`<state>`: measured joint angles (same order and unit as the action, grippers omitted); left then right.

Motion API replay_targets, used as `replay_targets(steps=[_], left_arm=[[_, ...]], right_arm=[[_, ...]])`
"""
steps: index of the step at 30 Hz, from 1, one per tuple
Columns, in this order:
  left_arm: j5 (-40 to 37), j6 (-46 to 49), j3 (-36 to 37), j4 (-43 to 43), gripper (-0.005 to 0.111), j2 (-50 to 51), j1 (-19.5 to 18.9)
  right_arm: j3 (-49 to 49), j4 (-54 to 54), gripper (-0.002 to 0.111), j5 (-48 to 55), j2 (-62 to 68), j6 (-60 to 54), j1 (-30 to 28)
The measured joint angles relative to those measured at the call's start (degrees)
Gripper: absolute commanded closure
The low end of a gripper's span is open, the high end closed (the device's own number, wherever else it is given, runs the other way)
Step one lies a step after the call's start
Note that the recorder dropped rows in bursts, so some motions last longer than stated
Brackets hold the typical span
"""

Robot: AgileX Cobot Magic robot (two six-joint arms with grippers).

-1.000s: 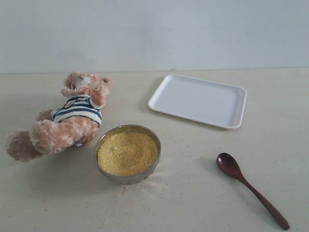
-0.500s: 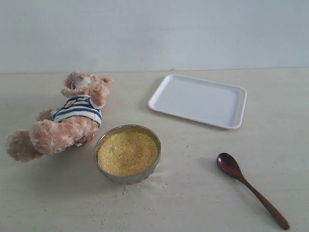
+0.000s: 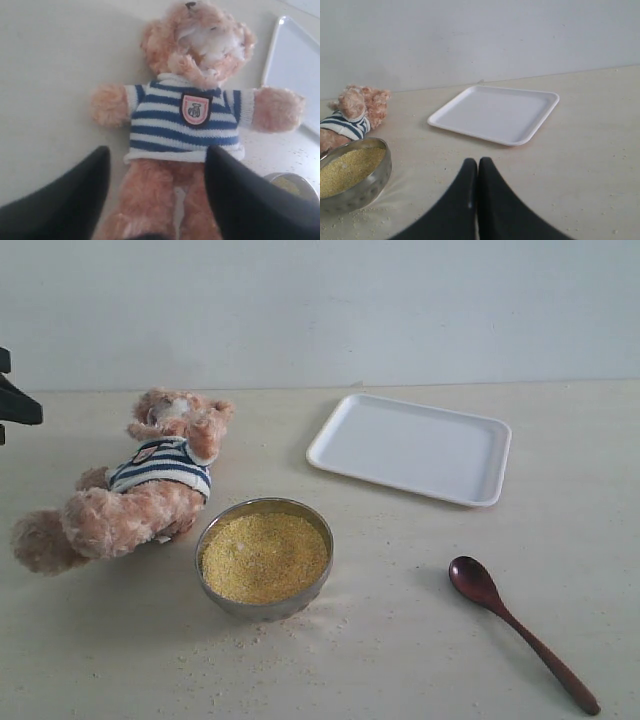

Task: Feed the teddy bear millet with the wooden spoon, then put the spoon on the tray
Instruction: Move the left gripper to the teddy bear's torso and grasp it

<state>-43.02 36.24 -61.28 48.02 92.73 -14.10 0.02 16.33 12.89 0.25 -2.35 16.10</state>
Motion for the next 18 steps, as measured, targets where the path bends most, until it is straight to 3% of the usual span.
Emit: replay_targets(steps=[6,18], left_arm=[[-2.45,14.62,-0.24,17.83,0.025,8.64,0.0],[-5.82,20.91,-0.39,19.83,0.025,15.66,0.0]], right_arm=[[0.0,0.0,0.108,0.0,0.0,0.0,0.0],[0.0,0.0,0.108,0.0,0.0,0.0,0.0]])
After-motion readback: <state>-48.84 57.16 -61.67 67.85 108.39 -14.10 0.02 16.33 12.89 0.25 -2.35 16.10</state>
